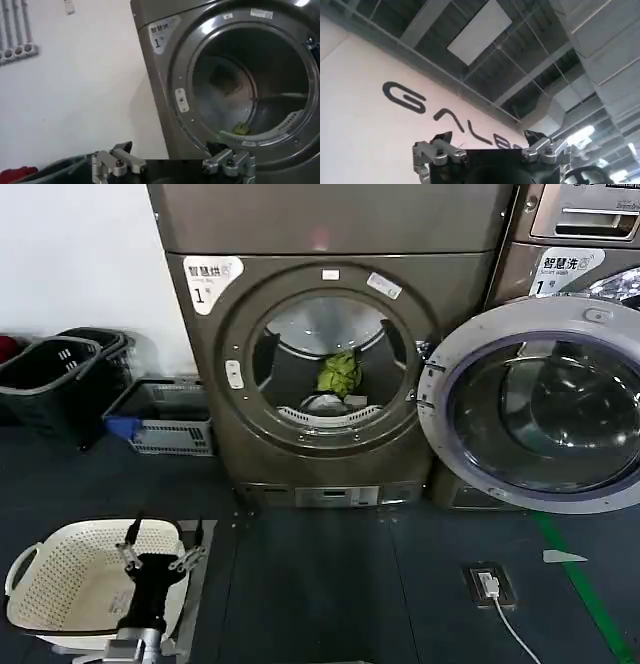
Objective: Grasp the clothes from the dryer.
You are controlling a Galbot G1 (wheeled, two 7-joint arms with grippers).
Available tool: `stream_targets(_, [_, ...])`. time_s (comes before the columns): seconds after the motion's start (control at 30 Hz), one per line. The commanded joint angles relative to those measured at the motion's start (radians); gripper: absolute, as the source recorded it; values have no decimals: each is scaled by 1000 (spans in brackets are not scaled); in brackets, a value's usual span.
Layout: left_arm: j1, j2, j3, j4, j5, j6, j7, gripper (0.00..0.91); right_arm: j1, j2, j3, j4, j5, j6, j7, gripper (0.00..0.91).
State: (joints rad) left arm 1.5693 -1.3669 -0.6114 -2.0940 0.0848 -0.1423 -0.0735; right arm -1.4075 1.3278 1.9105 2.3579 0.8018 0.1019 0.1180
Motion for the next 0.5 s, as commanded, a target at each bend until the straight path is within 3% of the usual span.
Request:
stream_targets(0.03, [0, 0, 1, 1, 1, 1, 1, 907, 0, 0, 0, -1, -1, 3, -2, 907])
stream_targets(0.5, [-7, 0, 2, 12, 2, 2, 2, 907, 4, 1, -6, -3, -5, 3, -2, 907])
